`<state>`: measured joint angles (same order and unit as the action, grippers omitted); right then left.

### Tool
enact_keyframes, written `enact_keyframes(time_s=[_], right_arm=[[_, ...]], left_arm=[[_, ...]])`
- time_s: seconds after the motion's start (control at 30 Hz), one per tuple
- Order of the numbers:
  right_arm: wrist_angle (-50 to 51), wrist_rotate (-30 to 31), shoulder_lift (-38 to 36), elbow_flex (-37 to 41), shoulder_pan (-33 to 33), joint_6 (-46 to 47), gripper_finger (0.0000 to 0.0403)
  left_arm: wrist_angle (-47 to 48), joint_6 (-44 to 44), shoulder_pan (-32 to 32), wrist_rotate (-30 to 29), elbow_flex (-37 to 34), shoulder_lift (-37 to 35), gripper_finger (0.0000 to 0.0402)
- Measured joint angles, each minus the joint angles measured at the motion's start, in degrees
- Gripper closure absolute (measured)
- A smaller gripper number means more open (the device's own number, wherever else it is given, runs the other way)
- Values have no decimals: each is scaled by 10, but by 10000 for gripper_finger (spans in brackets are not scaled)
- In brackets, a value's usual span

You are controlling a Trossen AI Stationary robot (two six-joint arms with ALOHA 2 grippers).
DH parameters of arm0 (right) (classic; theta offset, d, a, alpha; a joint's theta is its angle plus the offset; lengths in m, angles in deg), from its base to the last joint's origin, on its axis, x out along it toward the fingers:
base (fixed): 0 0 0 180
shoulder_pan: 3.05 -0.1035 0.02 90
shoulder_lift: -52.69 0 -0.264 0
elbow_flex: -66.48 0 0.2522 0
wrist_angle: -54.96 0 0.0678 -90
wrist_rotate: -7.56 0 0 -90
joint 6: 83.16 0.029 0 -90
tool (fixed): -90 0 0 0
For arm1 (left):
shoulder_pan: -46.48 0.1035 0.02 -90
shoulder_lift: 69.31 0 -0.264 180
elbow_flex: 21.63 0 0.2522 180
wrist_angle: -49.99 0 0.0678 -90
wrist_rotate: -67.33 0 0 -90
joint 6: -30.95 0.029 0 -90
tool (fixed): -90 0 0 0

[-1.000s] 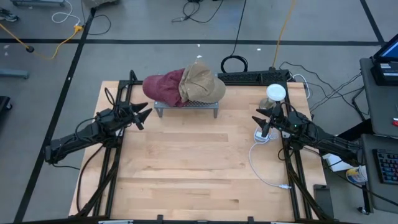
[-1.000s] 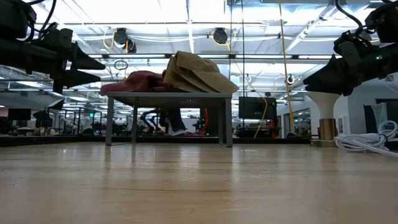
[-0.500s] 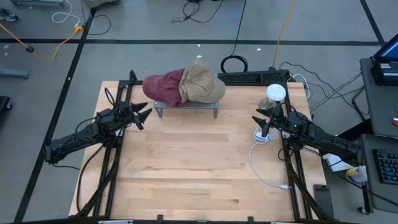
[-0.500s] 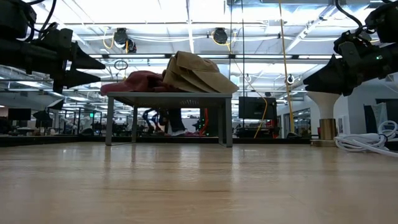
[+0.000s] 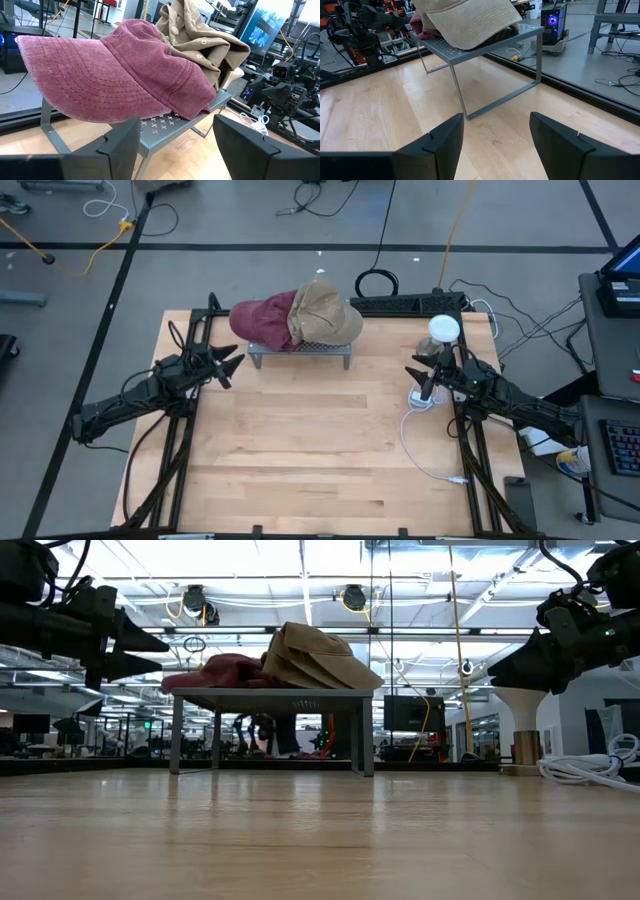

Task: Pick & Place hat
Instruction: Return to Home Position

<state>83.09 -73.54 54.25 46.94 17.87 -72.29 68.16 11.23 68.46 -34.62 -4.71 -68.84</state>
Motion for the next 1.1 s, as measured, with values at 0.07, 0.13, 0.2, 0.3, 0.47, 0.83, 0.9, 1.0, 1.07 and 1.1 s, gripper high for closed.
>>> enact_keyframes(time_s=[0.07, 0.13, 0.2, 0.3, 0.47, 0.83, 0.9, 1.0, 1.07, 1.1], right_arm=[[0, 0, 0, 0, 0, 0, 183], [0, 0, 0, 0, 0, 0, 183], [0, 0, 0, 0, 0, 0, 183], [0, 0, 0, 0, 0, 0, 183], [0, 0, 0, 0, 0, 0, 183], [0, 0, 0, 0, 0, 0, 183], [0, 0, 0, 0, 0, 0, 183], [0, 0, 0, 0, 0, 0, 183], [0, 0, 0, 0, 0, 0, 183], [0, 0, 0, 0, 0, 0, 183]], left_arm=[[0, 0, 0, 0, 0, 0, 142], [0, 0, 0, 0, 0, 0, 137], [0, 0, 0, 0, 0, 0, 133], [0, 0, 0, 0, 0, 0, 131], [0, 0, 0, 0, 0, 0, 142], [0, 0, 0, 0, 0, 0, 153], [0, 0, 0, 0, 0, 0, 150], [0, 0, 0, 0, 0, 0, 143], [0, 0, 0, 0, 0, 0, 138], [0, 0, 0, 0, 0, 0, 136]])
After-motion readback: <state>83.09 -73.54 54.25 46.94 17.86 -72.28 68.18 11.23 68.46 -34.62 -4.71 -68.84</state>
